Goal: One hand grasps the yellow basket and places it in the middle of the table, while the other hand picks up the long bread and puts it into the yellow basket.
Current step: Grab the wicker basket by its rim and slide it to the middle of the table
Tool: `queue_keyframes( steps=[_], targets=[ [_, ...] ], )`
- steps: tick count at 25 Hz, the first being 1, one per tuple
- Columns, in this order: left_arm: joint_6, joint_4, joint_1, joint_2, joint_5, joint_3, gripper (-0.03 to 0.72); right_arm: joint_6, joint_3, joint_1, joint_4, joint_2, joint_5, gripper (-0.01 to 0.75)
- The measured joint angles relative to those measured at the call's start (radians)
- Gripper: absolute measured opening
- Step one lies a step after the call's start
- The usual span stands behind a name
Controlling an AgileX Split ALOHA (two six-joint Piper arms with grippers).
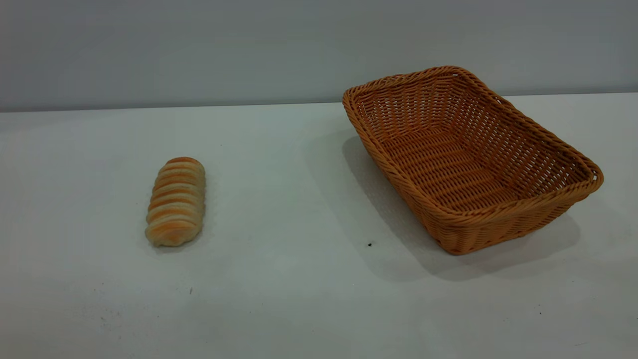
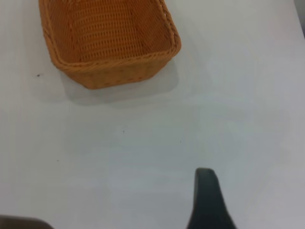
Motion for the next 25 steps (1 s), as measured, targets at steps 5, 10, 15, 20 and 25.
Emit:
queue_keyframes(
  steps=[5,10,15,20,25],
  targets=[
    [0.0,0.0,-0.039,0.0,0.0,0.0,0.513,0.0,0.0,0.006,0.0,0.0,0.0,0.534],
    [0.0,0.0,-0.1,0.0,0.0,0.0,0.513,0.0,0.0,0.021,0.003,0.0,0.0,0.534],
    [-0.003,0.0,-0.125,0.0,0.0,0.0,0.513,0.0,0.0,0.075,0.039,0.0,0.0,0.534],
    [-0.103,-0.001,-0.125,0.034,-0.035,-0.006,0.513,0.108,-0.002,0.152,0.048,0.0,-0.016,0.534],
    [-0.21,0.0,-0.125,0.194,-0.192,-0.006,0.513,0.264,-0.009,0.171,0.042,0.084,-0.186,0.534]
  ],
)
